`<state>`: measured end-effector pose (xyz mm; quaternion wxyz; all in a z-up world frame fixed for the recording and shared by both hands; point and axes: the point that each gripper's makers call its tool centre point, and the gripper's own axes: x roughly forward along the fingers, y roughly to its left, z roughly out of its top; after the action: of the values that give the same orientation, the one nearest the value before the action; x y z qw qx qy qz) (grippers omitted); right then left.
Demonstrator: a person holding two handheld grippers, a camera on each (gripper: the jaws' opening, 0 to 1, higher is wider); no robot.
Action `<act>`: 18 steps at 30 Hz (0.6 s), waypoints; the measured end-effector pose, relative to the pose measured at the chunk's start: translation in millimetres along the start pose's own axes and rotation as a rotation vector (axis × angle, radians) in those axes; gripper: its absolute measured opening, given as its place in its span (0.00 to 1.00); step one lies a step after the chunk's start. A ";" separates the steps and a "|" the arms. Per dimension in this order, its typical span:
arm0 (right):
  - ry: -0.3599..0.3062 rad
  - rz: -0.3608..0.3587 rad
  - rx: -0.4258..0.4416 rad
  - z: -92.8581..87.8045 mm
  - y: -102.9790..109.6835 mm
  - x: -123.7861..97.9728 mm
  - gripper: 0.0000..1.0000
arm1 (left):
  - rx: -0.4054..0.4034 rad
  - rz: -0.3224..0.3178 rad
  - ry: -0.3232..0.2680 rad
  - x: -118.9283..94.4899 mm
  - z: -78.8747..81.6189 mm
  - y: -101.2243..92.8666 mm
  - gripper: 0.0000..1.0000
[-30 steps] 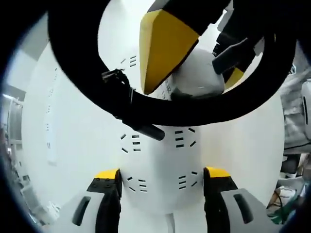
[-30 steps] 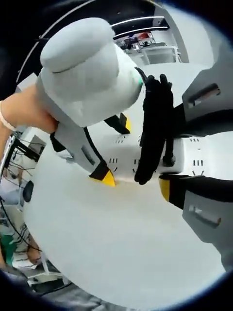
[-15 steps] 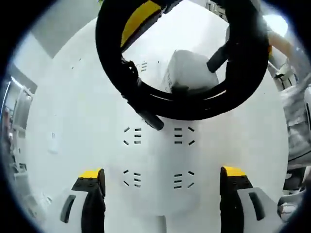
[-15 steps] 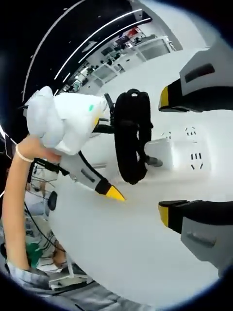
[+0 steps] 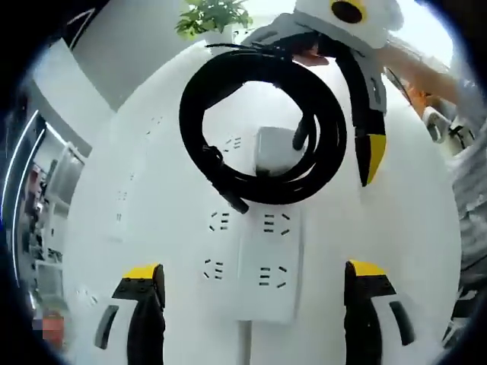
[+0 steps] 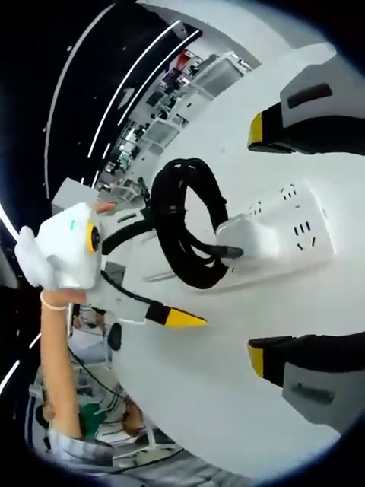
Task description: Straighten the power strip on the desk, plug the charger into it
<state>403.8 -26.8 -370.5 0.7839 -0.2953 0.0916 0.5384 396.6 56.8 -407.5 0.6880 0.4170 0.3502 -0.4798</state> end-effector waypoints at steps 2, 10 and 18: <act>-0.011 -0.009 0.012 1.6 1.5 -4.4 0.98 | 0.010 0.058 -0.036 -3.6 0.9 3.1 1.00; -0.138 -0.149 0.029 32.2 -7.1 -27.2 0.96 | -0.141 0.228 -0.267 -26.2 16.6 27.1 1.00; -0.222 -0.225 0.070 48.0 -2.2 -53.9 0.98 | -0.217 0.311 -0.434 -61.5 32.3 22.3 1.00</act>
<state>375.7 -42.9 -306.0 0.8544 -0.2150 -0.0108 0.4729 402.4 54.3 -334.8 0.8527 0.2772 0.1759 -0.4064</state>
